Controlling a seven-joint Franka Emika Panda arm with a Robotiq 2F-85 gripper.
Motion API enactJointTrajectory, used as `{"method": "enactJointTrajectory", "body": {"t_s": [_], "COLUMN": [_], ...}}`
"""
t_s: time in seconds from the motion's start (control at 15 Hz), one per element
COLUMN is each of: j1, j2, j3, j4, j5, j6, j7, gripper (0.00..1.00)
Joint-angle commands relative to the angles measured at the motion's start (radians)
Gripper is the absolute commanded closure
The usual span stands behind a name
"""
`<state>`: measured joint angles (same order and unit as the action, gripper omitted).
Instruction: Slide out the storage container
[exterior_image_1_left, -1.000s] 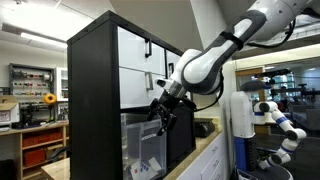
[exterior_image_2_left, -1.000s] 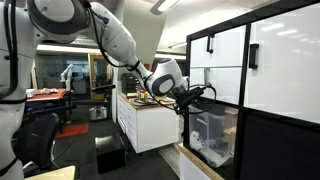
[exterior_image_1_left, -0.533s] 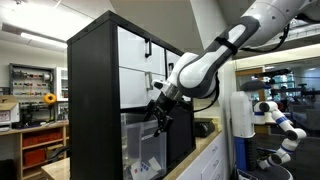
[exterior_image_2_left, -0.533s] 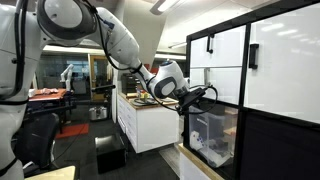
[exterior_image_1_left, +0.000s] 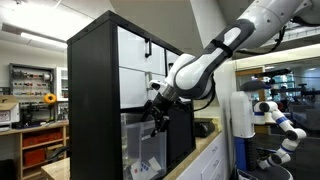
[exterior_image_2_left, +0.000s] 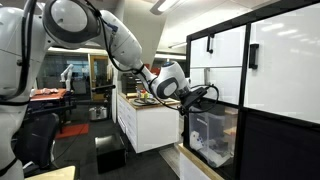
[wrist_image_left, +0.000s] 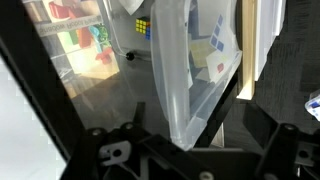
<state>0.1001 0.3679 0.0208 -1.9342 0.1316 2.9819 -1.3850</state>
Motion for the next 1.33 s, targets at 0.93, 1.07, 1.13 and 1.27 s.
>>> {"method": "enactJointTrajectory", "body": {"t_s": [0.93,1.07,1.13,1.27], "j1": [-0.031,-0.027,-0.022,-0.014], "j2": [-0.048,-0.083,-0.107,-0.156], "j3": [0.013,0.013,0.011,0.006], "j4": [-0.056,-0.098,-0.128,-0.192], "j5": [0.003,0.002,0.001,0.000], "j6": [0.055,0.053,0.055,0.056], "j7": [-0.082,-0.097,-0.102,-0.102], "gripper": [0.90,0.92,0.93,0.92]}}
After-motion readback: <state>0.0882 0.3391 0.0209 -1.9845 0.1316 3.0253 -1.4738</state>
